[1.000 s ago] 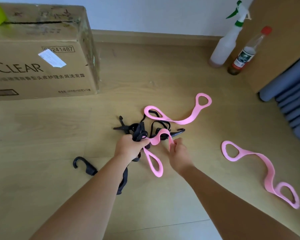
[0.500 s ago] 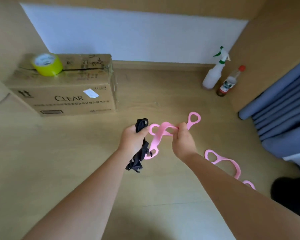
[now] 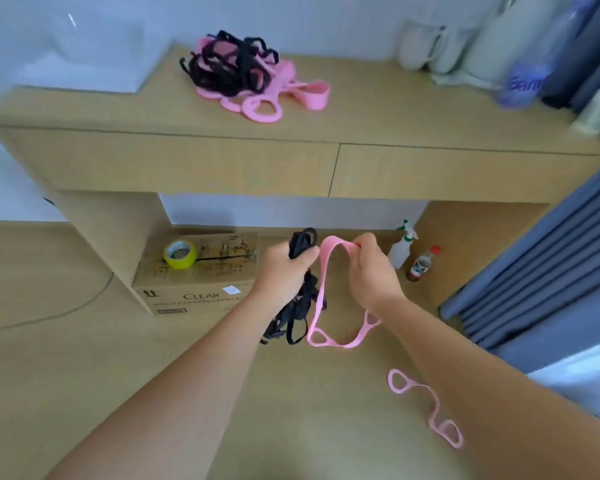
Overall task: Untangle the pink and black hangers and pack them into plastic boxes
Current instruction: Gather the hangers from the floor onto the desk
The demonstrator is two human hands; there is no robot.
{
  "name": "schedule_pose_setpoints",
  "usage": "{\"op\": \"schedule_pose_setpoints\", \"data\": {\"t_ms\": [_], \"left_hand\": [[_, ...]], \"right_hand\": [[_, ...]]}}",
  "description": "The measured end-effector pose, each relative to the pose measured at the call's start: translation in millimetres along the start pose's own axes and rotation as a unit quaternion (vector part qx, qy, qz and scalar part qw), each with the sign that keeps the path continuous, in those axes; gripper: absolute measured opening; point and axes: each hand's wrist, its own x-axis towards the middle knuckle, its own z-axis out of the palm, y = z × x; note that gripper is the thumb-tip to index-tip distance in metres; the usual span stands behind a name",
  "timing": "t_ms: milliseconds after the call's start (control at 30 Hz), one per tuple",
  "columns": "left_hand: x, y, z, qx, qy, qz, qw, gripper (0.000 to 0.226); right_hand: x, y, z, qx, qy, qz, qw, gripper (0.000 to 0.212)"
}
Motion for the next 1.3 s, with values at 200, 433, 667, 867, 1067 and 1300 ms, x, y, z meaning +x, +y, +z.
{"op": "schedule_pose_setpoints", "data": {"t_ms": [200,433,667,867,1067,1300], "left_hand": [[-16.3,135.9,-64.2,0.027,-0.016,0.057,0.998,0.031],[-28.9,260.4,-112.1,0.057,-0.027,0.12,0.991,0.026],[-14.0,322.9,-113.1,0.046,-0.01,0.158,0.986,0.029],[26.4,361.9,-97.5,0.051,0.0,0.165,0.985,0.029],[91.7,402.1,-58.5,0.039,0.013,0.154,0.987,0.026],[157.8,438.6,-12.4,0.057,0.015,0.189,0.98,0.028]], "right_hand": [[-6.1,-108.5,-97.1,-0.006,0.03,-0.024,0.999,0.02],[-10.5,-208.0,-193.7,0.035,0.095,-0.029,0.994,0.023],[11.4,-241.4,-248.3,0.038,0.115,-0.055,0.991,0.021],[58.3,-243.8,-271.5,0.084,0.101,-0.087,0.988,0.021],[127.0,-224.7,-308.0,0.104,0.103,-0.117,0.982,0.026],[202.2,-203.8,-342.9,0.145,0.132,-0.128,0.972,0.024]]}}
